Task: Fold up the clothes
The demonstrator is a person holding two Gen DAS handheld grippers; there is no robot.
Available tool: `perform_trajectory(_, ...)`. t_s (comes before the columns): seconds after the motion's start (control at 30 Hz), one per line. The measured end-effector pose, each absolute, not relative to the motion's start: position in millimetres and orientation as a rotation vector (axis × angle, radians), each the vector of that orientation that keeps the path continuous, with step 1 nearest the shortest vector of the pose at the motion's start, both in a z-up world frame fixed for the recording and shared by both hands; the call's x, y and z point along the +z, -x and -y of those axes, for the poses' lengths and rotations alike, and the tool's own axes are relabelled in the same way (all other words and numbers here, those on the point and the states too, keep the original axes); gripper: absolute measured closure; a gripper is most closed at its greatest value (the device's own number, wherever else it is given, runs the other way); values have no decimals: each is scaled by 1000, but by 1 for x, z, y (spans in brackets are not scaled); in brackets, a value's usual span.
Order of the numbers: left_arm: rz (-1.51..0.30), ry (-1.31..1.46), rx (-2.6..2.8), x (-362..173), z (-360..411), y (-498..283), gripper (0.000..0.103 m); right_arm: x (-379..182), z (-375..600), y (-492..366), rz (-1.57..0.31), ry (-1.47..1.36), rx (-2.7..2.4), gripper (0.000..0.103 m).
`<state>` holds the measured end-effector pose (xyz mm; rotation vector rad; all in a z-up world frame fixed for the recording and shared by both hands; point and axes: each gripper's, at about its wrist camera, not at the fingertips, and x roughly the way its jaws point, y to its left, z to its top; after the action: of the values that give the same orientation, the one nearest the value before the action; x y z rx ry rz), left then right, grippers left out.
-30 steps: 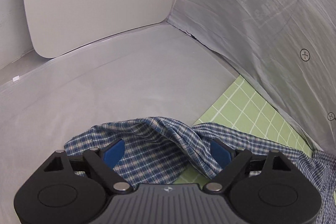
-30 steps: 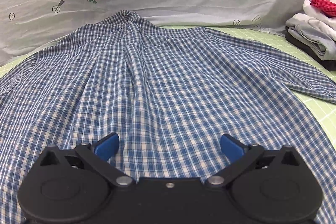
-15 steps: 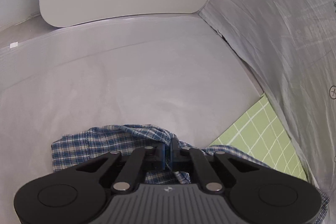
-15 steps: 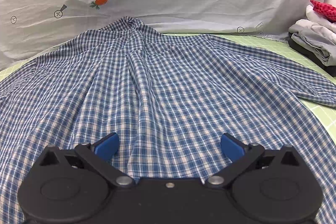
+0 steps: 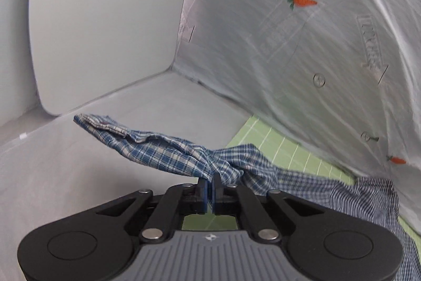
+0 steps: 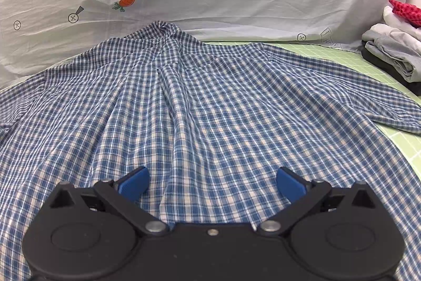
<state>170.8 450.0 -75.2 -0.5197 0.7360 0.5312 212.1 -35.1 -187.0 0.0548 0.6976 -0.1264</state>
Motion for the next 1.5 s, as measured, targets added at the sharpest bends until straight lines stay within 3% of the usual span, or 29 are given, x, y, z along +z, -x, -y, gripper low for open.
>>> perform_trajectory(0.17, -958, 677, 561, -132, -458, -149, 95, -187, 35, -212, -697, -54, -126, 0)
perform_trajectory(0.23, -939, 680, 566, -129, -464, -139, 84, -187, 35, -212, -697, -54, -126, 0)
perform_trajectory(0.3, -902, 636, 580, -120, -470, -132, 67, -187, 35, -212, -697, -54, -126, 0)
perform_trajectory(0.4, -853, 577, 640, -110, -484, -126, 54, -187, 35, -212, -697, -54, -126, 0)
perform_trajectory(0.73, -832, 691, 854, -127, -541, -102, 45, -187, 35, -212, -697, -53, -123, 0)
perform_trajectory(0.8, -849, 721, 841, -134, -549, -102, 36, -187, 36, -212, -697, -53, -123, 0)
perform_trajectory(0.93, -844, 685, 838, -138, -548, -107, 35, -187, 36, -212, -697, -52, -123, 0)
perform_trajectory(1.03, -862, 610, 856, -141, -542, -116, 37, -186, 36, -211, -697, -51, -121, 0)
perform_trajectory(1.17, -894, 474, 839, -141, -532, -129, 73, -186, 37, -212, -696, -51, -120, 0)
perform_trajectory(1.27, -886, 403, 861, -134, -534, -138, 89, -186, 37, -212, -696, -51, -120, 0)
perform_trajectory(1.33, -868, 366, 890, -127, -538, -142, 92, -186, 37, -212, -696, -51, -120, 0)
perform_trajectory(1.37, -847, 362, 916, -120, -542, -142, 99, -186, 37, -212, -696, -51, -120, 0)
perform_trajectory(1.5, -771, 381, 994, -96, -565, -141, 99, -186, 37, -212, -696, -51, -120, 0)
